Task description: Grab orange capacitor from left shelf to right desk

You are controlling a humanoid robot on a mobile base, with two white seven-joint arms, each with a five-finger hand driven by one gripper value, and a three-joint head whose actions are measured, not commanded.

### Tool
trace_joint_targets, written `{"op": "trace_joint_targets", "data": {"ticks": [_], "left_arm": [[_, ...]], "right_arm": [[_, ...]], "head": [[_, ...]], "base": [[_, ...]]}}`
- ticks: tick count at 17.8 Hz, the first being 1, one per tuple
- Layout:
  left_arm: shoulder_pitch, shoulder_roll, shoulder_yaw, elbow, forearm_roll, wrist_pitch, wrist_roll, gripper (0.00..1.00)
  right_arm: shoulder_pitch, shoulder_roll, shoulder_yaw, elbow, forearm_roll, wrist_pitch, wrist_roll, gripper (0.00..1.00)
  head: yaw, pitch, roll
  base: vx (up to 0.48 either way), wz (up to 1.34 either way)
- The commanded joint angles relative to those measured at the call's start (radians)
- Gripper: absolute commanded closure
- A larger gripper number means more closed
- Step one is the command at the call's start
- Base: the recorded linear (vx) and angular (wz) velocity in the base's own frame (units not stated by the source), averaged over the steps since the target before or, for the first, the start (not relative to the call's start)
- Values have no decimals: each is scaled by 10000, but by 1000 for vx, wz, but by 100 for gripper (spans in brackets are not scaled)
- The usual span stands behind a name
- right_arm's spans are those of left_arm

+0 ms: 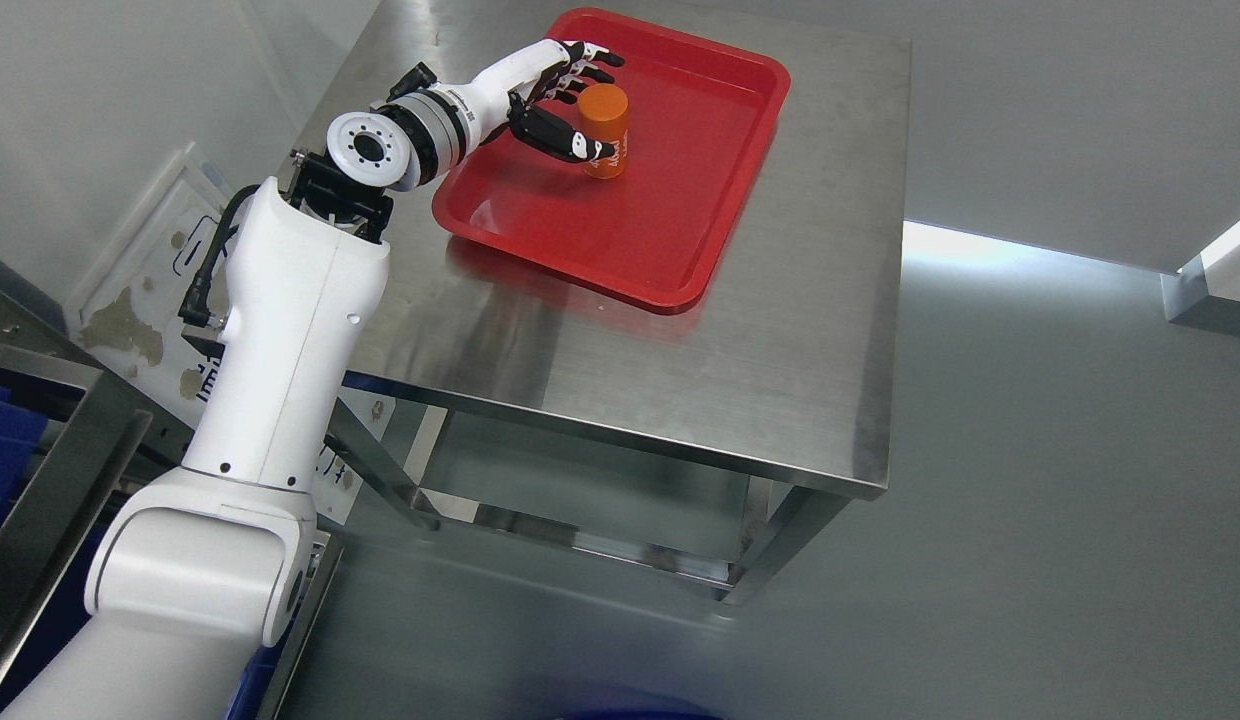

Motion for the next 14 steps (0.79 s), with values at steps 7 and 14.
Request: {"op": "trace_joint_targets", "data": {"ticks": [7, 14], "left_arm": [[-557, -127, 2774, -698, 3756, 28, 878, 0], [359, -127, 3284, -1079, 6203, -279, 4350, 0]], "right_arm": [[199, -174, -123, -175, 46, -7, -8, 0], [199, -174, -123, -175, 46, -7, -8, 0]], "head": [[0, 0, 0], [0, 0, 0]], "base": [[0, 0], [0, 0]]}}
